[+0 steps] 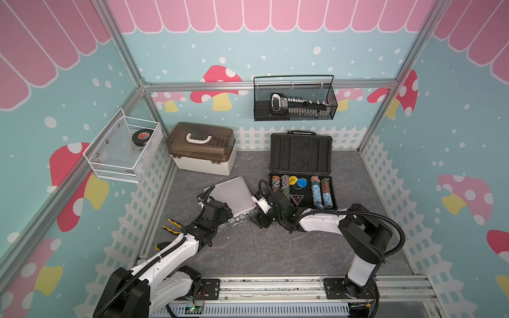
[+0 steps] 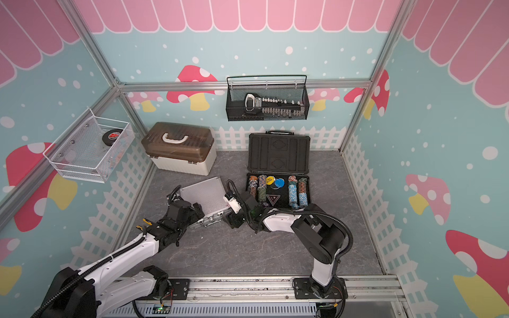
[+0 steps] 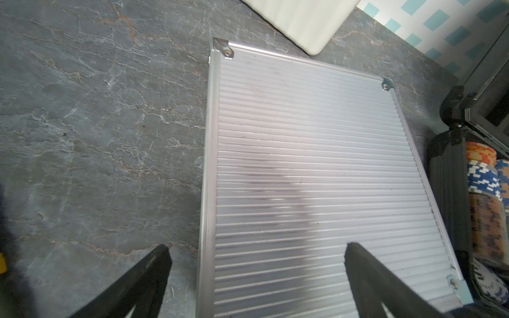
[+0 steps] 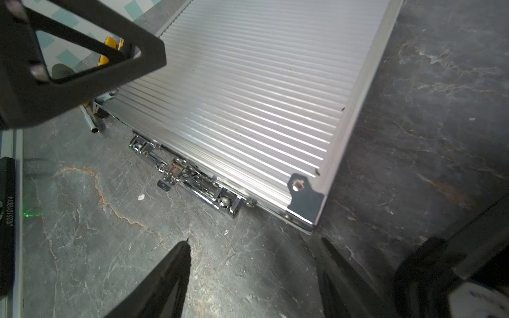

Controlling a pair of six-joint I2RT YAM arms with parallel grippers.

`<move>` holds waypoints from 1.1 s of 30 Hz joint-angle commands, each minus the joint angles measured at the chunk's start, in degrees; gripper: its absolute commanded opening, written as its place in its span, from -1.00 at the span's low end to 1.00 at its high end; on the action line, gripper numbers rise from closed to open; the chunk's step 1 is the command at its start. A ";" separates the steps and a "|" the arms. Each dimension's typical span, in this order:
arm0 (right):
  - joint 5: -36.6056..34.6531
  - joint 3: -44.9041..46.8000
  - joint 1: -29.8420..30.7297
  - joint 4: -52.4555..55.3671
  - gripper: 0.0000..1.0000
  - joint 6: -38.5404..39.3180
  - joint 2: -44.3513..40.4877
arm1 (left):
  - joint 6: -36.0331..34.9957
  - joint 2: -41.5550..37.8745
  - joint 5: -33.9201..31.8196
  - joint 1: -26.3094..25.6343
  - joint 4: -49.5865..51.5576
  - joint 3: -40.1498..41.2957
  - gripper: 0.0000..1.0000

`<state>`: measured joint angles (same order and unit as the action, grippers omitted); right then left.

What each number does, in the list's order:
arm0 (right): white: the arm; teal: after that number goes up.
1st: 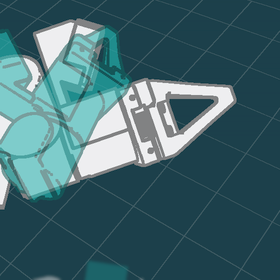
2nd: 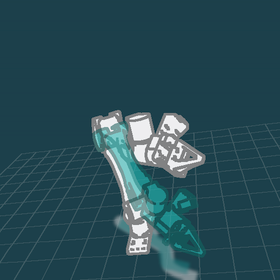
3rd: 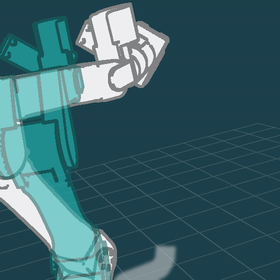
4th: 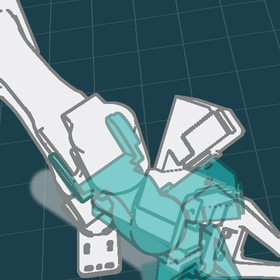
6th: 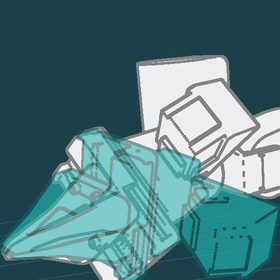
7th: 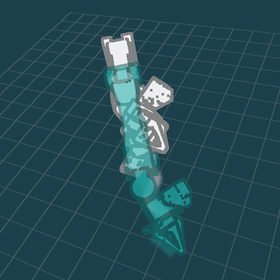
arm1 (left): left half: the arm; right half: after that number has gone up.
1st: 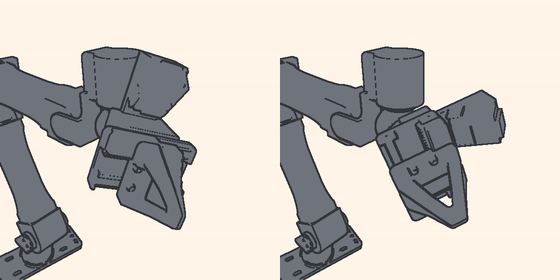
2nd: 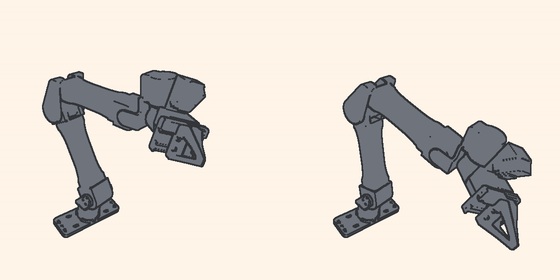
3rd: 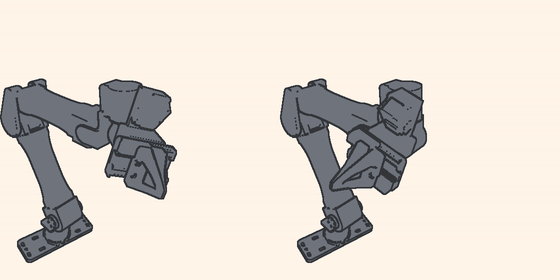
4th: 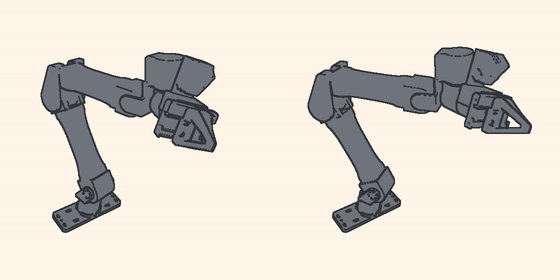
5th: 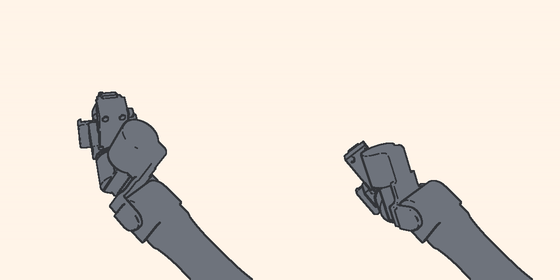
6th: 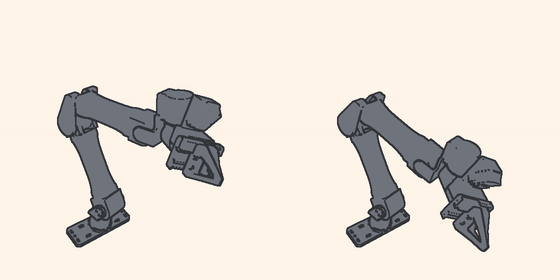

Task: Close the poker set cases
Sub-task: Adjust the case lid of the poker set case.

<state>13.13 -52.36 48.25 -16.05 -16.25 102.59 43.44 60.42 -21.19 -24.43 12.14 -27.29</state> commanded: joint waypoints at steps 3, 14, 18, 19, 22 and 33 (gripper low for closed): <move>2.57 -2.20 -0.17 -1.26 0.43 1.65 2.59 | 0.11 0.20 -0.22 0.32 -0.48 -1.19 0.98; 6.43 -6.24 -0.17 -1.94 0.42 2.19 2.32 | -0.84 -0.11 0.09 0.34 0.77 -2.65 0.98; 7.41 -6.18 -0.15 -2.62 0.43 1.88 1.66 | -1.17 -0.21 0.01 0.34 1.00 -3.34 0.98; 7.75 -6.12 -0.17 -2.84 0.42 1.73 1.49 | -1.25 -0.13 0.00 0.27 1.01 -3.47 0.98; 8.49 -6.15 -0.13 -3.62 0.42 1.23 1.20 | -1.50 0.18 -0.02 0.33 1.05 -3.91 0.98; -1.71 -2.70 -0.84 -1.52 0.45 2.18 -0.68 | -1.32 0.79 -0.11 0.34 1.13 -3.47 0.98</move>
<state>15.77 -56.55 48.05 -18.00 -15.20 103.77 41.78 60.80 -20.99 -24.45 12.67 -30.04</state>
